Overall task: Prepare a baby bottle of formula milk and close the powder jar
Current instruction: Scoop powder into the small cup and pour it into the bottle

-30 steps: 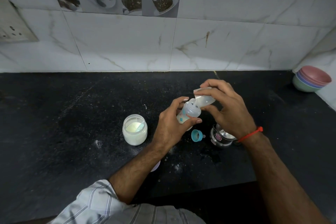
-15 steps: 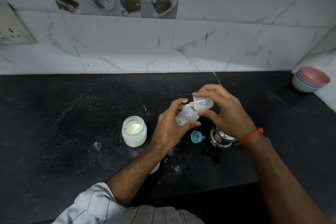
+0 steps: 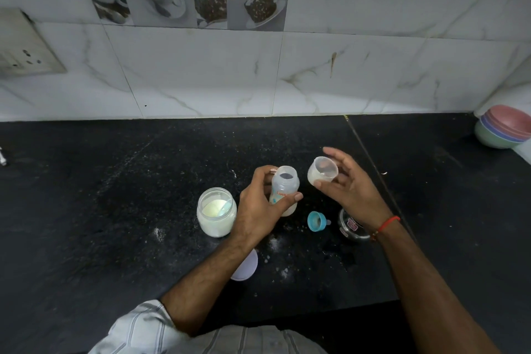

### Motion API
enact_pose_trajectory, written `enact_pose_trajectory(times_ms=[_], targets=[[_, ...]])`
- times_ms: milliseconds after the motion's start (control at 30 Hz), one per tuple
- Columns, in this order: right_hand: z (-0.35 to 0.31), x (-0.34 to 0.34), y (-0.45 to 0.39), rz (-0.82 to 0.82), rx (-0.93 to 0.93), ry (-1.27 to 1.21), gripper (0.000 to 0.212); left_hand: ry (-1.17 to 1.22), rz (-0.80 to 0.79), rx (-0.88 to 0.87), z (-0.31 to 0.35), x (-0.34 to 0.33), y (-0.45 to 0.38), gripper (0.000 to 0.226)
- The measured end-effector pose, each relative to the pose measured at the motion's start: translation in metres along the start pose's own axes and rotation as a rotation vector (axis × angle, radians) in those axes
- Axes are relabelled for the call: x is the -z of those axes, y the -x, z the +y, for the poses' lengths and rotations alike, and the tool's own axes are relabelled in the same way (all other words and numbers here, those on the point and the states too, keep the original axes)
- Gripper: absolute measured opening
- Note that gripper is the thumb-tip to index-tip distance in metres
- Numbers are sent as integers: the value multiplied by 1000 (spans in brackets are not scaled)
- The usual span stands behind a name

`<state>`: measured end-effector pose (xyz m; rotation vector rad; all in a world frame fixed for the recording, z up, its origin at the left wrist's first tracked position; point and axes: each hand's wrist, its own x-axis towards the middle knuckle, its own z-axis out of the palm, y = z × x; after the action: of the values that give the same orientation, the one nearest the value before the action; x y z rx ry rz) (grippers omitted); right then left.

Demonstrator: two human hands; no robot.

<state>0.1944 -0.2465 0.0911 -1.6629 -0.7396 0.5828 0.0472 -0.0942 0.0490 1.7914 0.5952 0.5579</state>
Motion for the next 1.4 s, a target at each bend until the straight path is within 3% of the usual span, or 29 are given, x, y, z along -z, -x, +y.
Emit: enact_pose_trajectory(times_ms=[133,333,500,633,733,867,1000,1133,1400], targets=[[35,-8,-21,20,-124,366,49,33,50,55,-12,-1,3,64],[82,-37,-51,-196,-194,1001,46,97,104,121,-21,4,8,66],[97,-41,-60,-246,-218,1037,54,100,144,128,-22,8,9,64],[97,-35,-64,-322,-230,1011,75,92,155,132,-22,7,10,63],[99,-33,-62,-309,-174,975,61,86,150,125,-19,5,11,63],[104,-36,-53,-23,40,863,55,82,149,118,-18,4,13,61],[110,-42,-47,-95,-26,929,51,85,141,129,-18,4,16,62],[112,-43,-47,32,32,898,55,98,140,125,-17,5,17,63],[112,-48,-42,-20,-43,831,53,88,146,126,-20,8,18,63]])
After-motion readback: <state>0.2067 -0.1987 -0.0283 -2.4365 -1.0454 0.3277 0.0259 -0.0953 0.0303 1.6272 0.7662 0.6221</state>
